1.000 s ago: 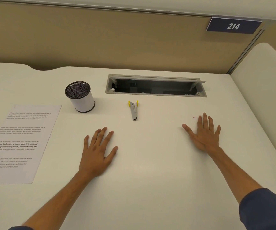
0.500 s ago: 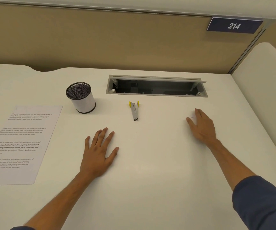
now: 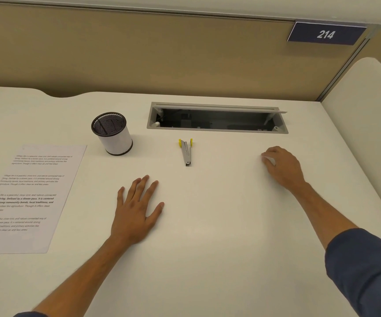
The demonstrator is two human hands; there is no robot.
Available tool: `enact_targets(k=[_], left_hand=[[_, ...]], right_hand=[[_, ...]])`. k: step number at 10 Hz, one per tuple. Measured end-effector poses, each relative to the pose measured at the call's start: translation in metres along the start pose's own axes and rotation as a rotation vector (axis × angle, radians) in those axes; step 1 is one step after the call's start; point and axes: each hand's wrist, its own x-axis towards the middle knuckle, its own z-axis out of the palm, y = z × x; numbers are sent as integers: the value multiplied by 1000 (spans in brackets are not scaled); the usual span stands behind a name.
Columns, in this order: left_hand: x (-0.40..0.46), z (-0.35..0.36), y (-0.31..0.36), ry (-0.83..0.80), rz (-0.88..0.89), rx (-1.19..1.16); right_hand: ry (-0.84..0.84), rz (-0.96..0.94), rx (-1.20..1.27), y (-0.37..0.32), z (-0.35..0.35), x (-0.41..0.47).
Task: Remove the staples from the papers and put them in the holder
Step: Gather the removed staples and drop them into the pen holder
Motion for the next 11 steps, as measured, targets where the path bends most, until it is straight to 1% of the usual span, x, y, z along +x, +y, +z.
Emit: enact_targets(k=[1, 2, 3, 4, 5, 7, 9, 10, 11], left_hand=[[0, 0, 0, 0, 2, 6], [0, 0, -1, 1, 0, 3], [0, 0, 0, 4, 3, 2], [0, 1, -2, 7, 0, -3], [0, 2, -1, 12, 2, -4], [-1, 1, -1, 19, 2, 0], [0, 1, 0, 15, -2, -3], [0, 1, 0, 9, -3, 3], [0, 1, 0, 8, -5, 4]], right_hand=[[-2, 55, 43, -2, 3, 2], [-4, 150, 103, 0, 1, 4], [-27, 109, 119, 4, -3, 3], [-105, 44, 67, 7, -4, 1], [-93, 33, 67, 9, -2, 1], [-10, 43, 171, 7, -3, 4], [16, 54, 117, 4, -1, 3], [30, 38, 2, 1, 6, 2], [64, 40, -40, -1, 10, -2]])
